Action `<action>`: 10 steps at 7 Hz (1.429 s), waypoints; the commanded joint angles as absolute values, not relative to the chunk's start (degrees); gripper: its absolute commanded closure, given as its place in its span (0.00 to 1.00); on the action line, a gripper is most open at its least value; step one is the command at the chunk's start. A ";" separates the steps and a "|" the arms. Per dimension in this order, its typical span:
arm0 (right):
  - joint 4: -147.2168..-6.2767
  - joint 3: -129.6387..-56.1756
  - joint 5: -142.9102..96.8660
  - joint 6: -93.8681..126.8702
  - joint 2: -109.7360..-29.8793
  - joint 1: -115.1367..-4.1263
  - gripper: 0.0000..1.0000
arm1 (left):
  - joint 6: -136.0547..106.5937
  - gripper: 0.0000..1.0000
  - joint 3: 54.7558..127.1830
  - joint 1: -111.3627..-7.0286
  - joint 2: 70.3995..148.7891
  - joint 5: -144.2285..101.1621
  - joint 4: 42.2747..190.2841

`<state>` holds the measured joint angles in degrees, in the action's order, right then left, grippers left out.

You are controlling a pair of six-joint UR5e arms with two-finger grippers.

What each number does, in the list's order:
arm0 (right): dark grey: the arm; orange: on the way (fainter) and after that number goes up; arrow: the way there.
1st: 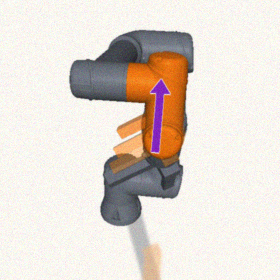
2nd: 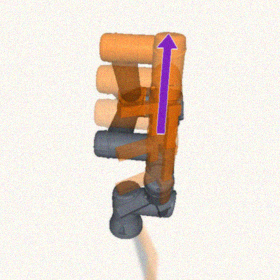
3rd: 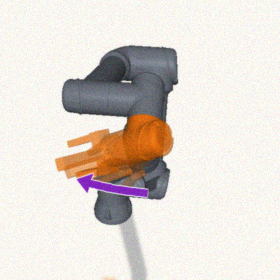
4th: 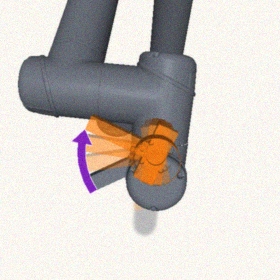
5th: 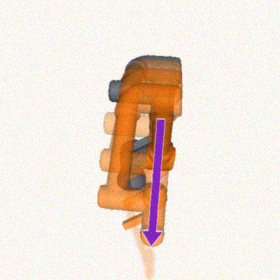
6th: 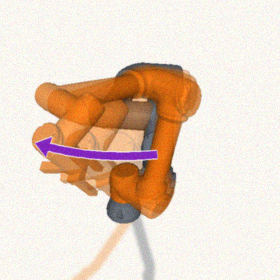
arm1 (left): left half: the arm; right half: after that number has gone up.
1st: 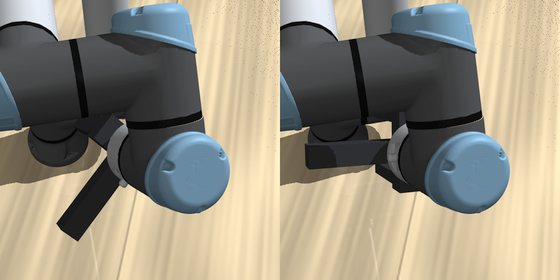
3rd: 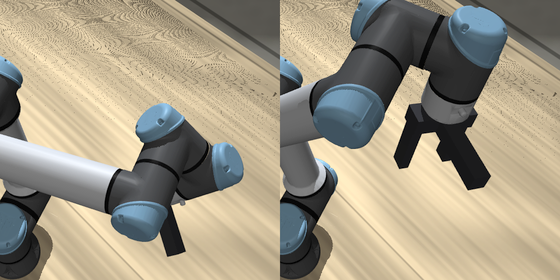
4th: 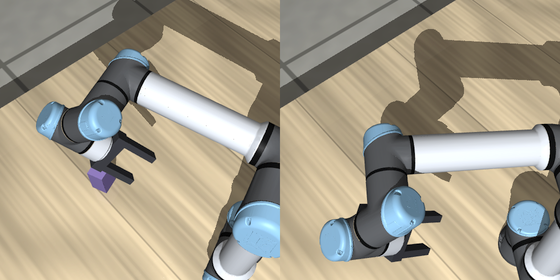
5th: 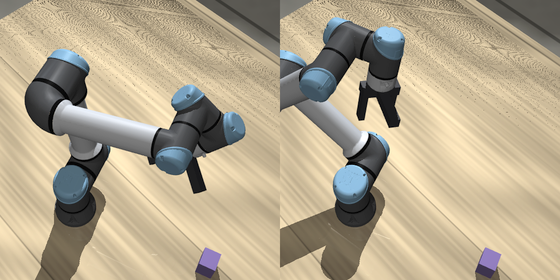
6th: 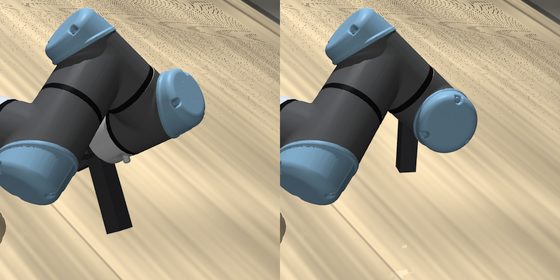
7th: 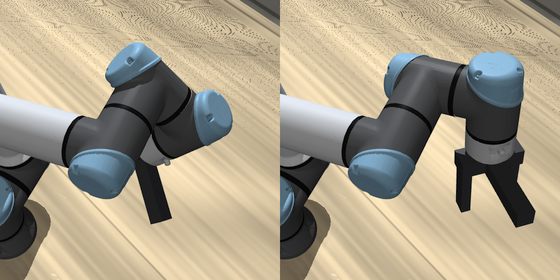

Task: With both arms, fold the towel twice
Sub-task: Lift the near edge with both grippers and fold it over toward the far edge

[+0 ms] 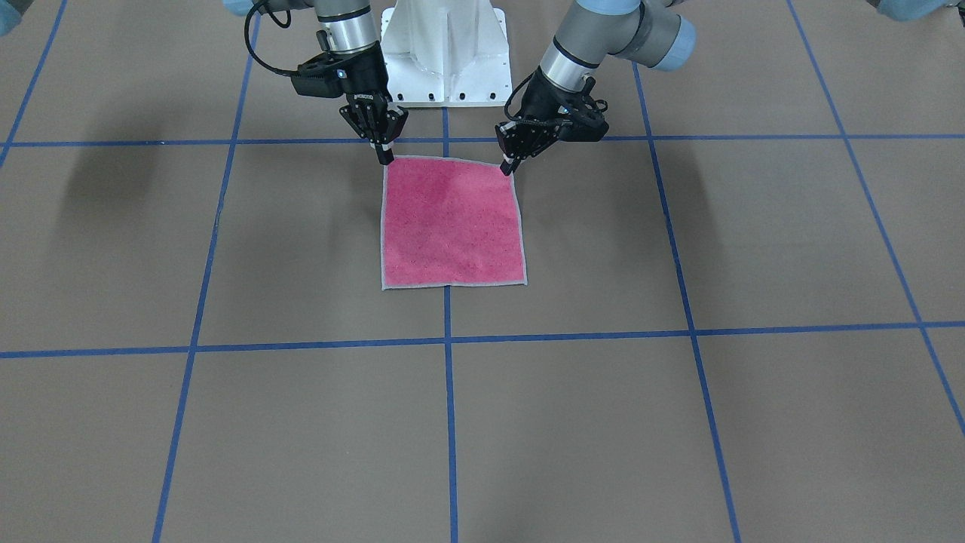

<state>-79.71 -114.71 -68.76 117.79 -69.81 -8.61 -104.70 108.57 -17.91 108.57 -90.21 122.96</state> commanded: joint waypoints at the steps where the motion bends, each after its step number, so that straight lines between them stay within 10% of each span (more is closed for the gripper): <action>1: -79.54 -112.77 -68.99 117.51 -68.74 -11.50 1.00 | -104.50 1.00 108.28 -19.24 108.98 -90.26 122.43; 10: -79.37 -106.00 -70.22 114.96 -62.93 -18.98 1.00 | -104.41 1.00 101.16 -25.13 114.17 -90.35 122.26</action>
